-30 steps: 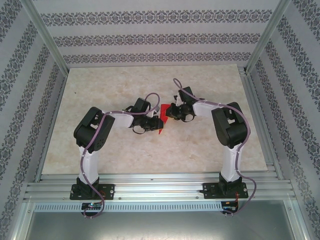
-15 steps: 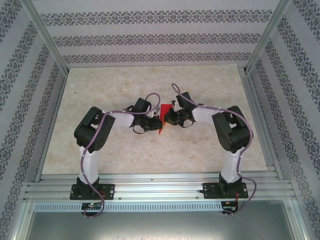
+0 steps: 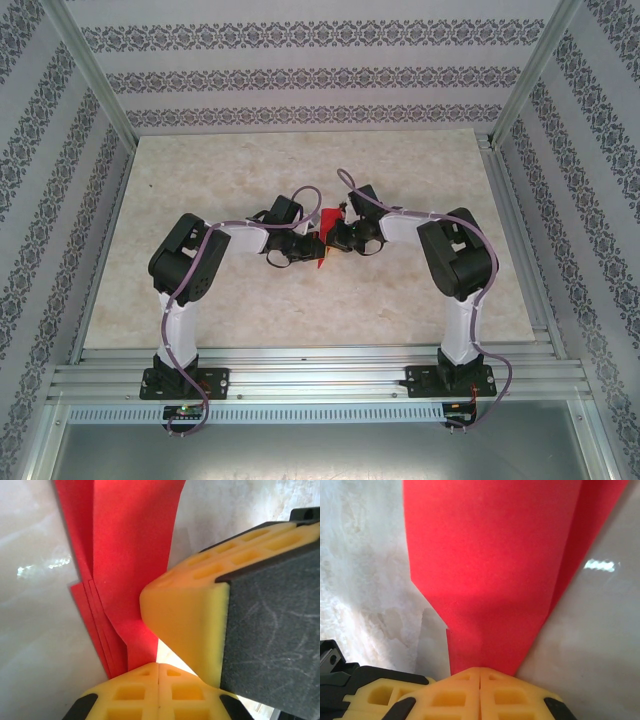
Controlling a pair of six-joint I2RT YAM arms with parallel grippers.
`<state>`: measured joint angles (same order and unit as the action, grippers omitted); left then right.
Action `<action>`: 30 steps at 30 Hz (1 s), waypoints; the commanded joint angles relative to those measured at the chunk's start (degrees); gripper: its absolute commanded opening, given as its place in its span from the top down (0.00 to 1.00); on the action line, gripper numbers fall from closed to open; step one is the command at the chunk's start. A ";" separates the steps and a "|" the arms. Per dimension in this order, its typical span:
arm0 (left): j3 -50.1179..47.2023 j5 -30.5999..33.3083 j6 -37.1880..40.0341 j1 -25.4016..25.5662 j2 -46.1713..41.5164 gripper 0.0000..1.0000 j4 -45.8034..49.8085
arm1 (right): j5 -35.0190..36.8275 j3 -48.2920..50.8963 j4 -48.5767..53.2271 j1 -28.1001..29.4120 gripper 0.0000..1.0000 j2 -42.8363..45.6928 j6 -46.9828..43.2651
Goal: Fold a paper plane with a square sheet of paper (fold left side to right side)
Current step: Fold the wing for the fifth time at the center of the table.
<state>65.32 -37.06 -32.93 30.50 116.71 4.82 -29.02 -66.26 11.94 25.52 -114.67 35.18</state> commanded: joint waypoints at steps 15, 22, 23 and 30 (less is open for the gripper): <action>-2.30 4.42 4.27 0.35 3.87 0.96 11.41 | 11.27 -8.39 4.46 -5.70 0.92 -5.80 -9.74; -2.60 3.53 4.28 0.37 3.73 0.96 11.09 | 12.12 -11.78 5.60 -8.21 0.93 -7.95 -11.49; -2.58 3.49 4.28 0.40 3.79 0.96 11.13 | 12.29 -12.40 5.78 -8.44 0.92 -8.30 -11.62; -2.88 3.61 4.19 0.41 3.53 0.96 11.09 | 13.12 -16.19 6.74 -10.63 0.92 -9.84 -11.99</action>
<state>65.69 -36.97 -30.55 30.52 116.84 5.41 -27.64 -80.01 22.55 19.66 -121.86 25.02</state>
